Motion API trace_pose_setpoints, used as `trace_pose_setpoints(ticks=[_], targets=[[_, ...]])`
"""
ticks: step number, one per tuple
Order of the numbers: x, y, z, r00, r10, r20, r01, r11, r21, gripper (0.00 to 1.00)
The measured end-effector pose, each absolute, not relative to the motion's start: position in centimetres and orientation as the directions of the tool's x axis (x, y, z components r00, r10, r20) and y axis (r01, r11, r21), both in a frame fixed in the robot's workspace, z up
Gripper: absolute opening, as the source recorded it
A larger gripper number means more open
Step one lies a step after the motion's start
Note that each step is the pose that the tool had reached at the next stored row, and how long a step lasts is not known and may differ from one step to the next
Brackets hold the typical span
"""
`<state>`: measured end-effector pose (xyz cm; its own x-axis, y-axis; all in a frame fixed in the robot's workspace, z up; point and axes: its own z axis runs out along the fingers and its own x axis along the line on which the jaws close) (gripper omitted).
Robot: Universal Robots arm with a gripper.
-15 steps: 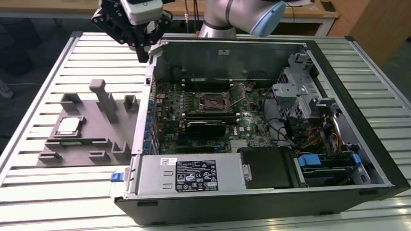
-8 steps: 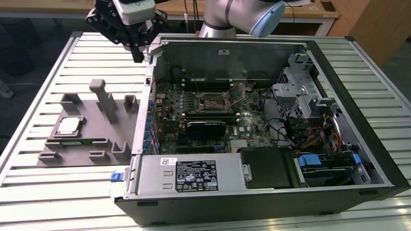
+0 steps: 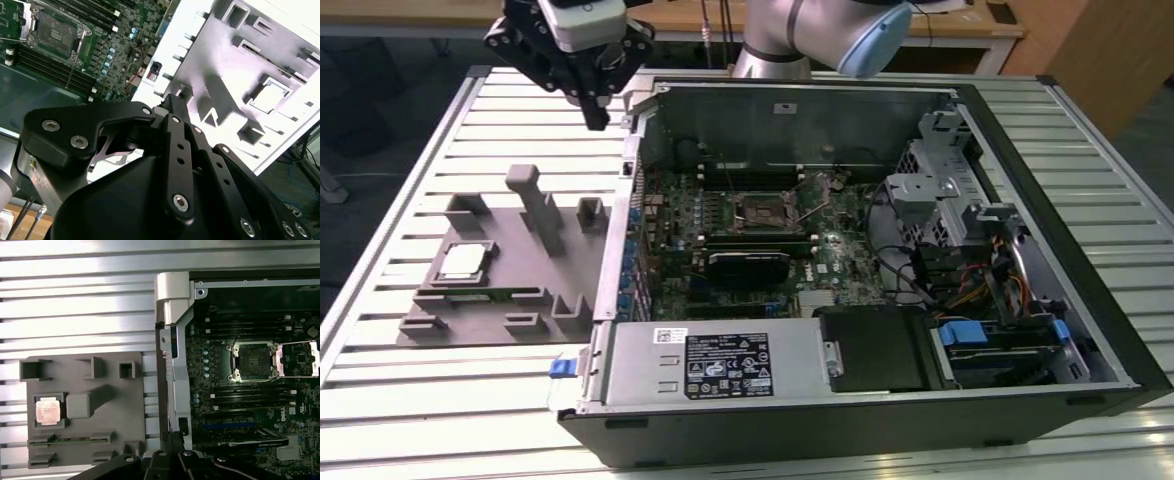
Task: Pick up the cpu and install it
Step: 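Reach for the cpu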
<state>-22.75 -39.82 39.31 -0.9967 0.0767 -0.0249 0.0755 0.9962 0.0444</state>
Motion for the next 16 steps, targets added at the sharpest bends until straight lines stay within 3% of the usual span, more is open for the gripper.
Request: trace_pose_setpoints(ticks=[16], targets=[[-24.5, -39.8, 39.3, -0.997, 0.077, -0.025, 0.076, 0.996, 0.044, 0.11]])
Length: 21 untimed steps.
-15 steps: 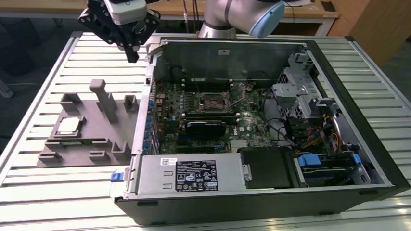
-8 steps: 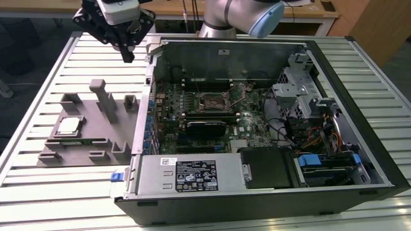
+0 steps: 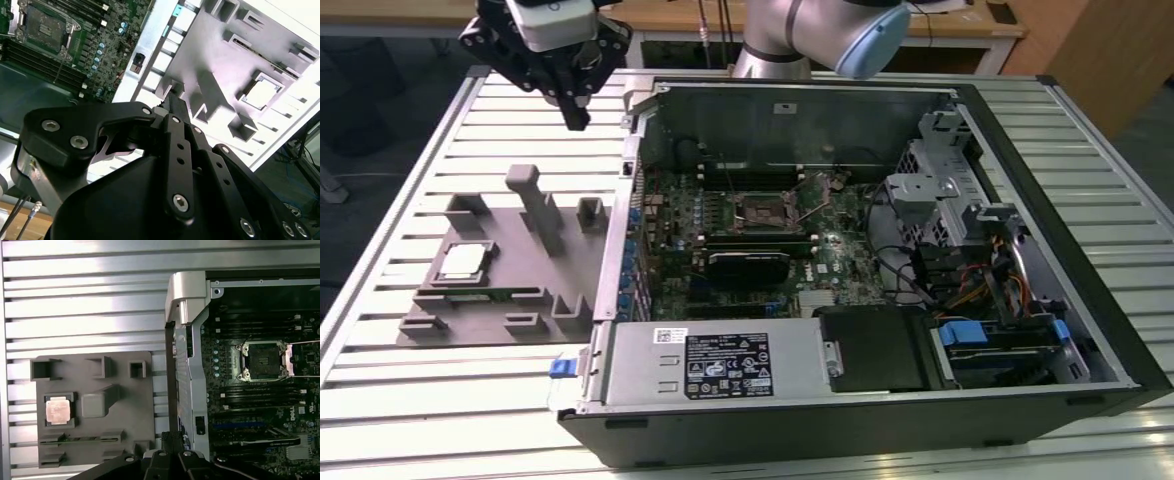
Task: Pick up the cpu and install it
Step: 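Reach for the cpu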
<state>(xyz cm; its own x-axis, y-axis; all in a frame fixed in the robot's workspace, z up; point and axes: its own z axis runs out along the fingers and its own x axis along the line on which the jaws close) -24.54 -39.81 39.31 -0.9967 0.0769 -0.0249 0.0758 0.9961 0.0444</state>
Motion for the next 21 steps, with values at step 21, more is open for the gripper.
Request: trace_pose_setpoints(ticks=[21], targets=[[-26.8, -39.8, 39.2, -0.997, 0.077, -0.026, 0.076, 0.996, 0.044, 0.11]])
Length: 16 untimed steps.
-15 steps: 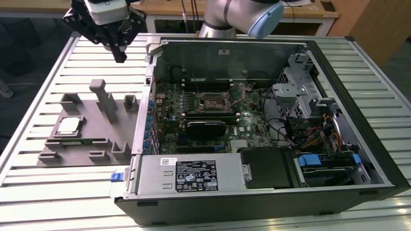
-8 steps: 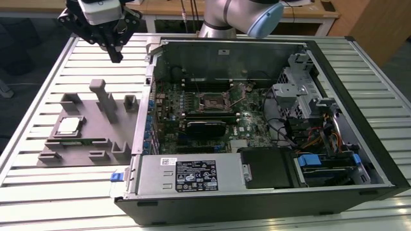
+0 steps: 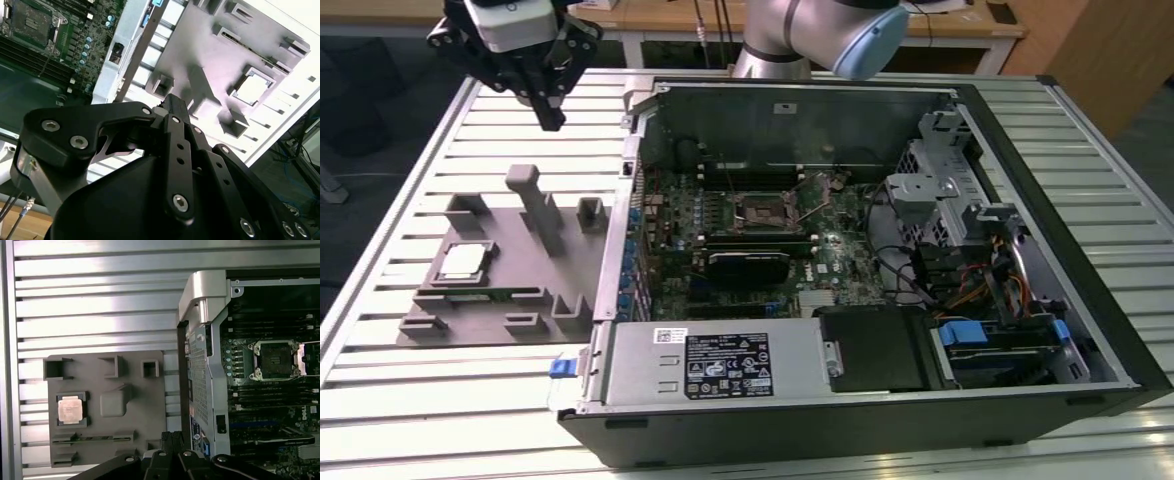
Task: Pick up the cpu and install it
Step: 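Reach for the cpu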
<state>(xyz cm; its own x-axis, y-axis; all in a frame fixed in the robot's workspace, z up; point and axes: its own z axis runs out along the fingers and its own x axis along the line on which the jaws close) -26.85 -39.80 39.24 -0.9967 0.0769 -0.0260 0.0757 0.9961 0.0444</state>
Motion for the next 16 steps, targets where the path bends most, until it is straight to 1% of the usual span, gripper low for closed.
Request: trace_pose_setpoints(ticks=[16], targets=[[-29.1, -39.8, 38.8, -0.997, 0.077, -0.029, 0.076, 0.996, 0.045, 0.11]])
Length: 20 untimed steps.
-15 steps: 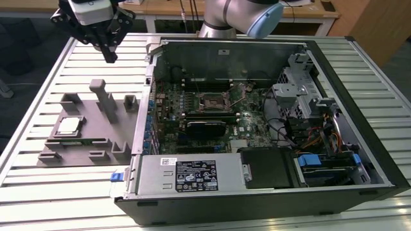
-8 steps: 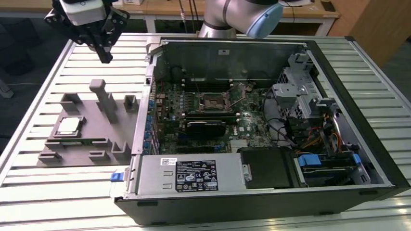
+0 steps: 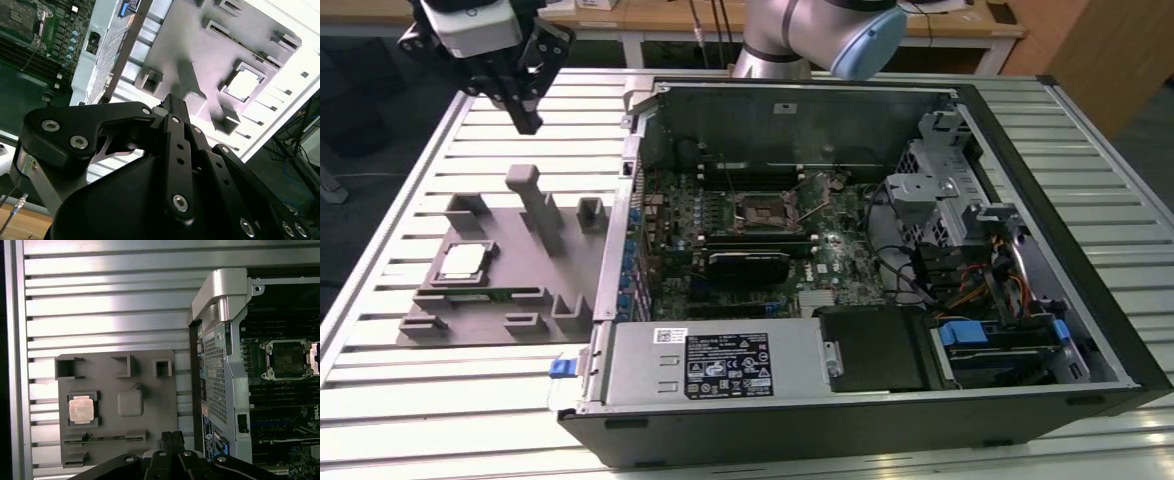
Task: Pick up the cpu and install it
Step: 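Reach for the cpu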
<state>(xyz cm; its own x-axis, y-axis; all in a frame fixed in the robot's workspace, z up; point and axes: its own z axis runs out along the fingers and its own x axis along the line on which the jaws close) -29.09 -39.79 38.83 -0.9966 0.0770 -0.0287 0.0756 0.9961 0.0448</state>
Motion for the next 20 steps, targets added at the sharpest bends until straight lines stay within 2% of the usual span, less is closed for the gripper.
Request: trace_pose_setpoints(ticks=[20], targets=[[-30.7, -39.8, 37.8, -0.997, 0.077, -0.029, 0.076, 0.996, 0.041, 0.11]])
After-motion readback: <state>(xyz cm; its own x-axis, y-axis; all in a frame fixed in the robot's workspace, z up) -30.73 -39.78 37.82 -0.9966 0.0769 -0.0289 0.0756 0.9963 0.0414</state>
